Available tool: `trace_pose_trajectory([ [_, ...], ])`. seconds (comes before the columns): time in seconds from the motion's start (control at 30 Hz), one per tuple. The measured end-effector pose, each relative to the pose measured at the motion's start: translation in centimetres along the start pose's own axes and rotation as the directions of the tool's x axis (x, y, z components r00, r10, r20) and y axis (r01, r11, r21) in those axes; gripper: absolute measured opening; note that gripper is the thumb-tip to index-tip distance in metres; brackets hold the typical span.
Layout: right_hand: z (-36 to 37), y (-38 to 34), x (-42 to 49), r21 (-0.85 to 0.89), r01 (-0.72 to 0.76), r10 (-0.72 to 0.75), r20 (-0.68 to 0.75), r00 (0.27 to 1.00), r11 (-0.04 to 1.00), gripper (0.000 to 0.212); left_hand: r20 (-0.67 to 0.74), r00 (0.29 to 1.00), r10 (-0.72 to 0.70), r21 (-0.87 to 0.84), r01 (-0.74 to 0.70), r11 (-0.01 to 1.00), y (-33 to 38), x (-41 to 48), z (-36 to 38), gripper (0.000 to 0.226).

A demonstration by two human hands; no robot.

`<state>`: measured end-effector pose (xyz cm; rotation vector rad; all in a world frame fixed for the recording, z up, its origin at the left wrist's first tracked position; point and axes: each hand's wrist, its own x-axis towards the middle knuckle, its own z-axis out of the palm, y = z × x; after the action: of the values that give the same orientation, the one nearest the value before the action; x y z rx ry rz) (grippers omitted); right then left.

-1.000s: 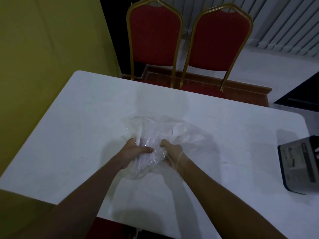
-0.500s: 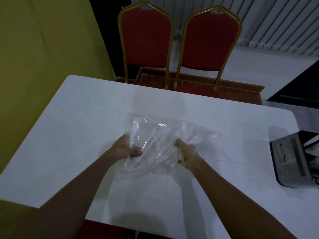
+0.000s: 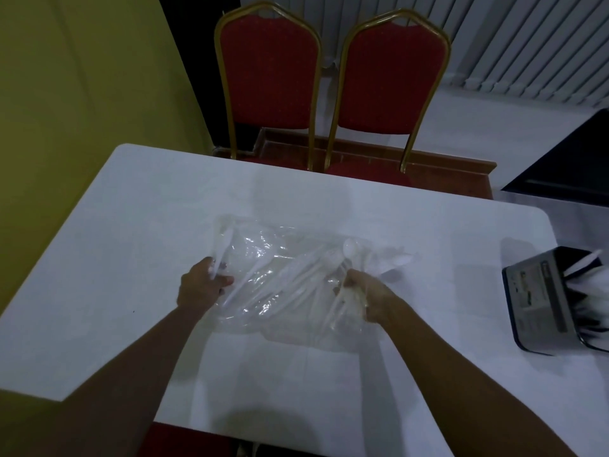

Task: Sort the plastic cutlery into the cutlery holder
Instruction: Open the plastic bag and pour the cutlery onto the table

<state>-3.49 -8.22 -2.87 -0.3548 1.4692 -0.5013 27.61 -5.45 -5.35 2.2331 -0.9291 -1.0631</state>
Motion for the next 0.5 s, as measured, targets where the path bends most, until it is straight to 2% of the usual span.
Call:
trace_pose_trajectory([
  [0.07,-0.9,-0.3,0.0,-0.123,-0.026,0.025,-0.013,1.000,0.992,0.013,0.014,1.000,-0.022,-0.016,0.022,1.000,-0.3,0.2,-0.3,0.027],
  [0.27,-2.7,-1.0,-0.2,-0.281,-0.069,0.056,-0.054,0.997,0.957,0.017,0.018,0.999,-0.048,0.043,0.048,0.998,-1.9,0.5,0.7,0.037],
  [0.5,-5.7,-2.2,-0.8,-0.342,-0.178,0.176,-0.039,0.984,0.923,0.012,0.019,1.000,-0.012,0.146,0.009,0.989,-1.0,1.2,1.7,0.043],
])
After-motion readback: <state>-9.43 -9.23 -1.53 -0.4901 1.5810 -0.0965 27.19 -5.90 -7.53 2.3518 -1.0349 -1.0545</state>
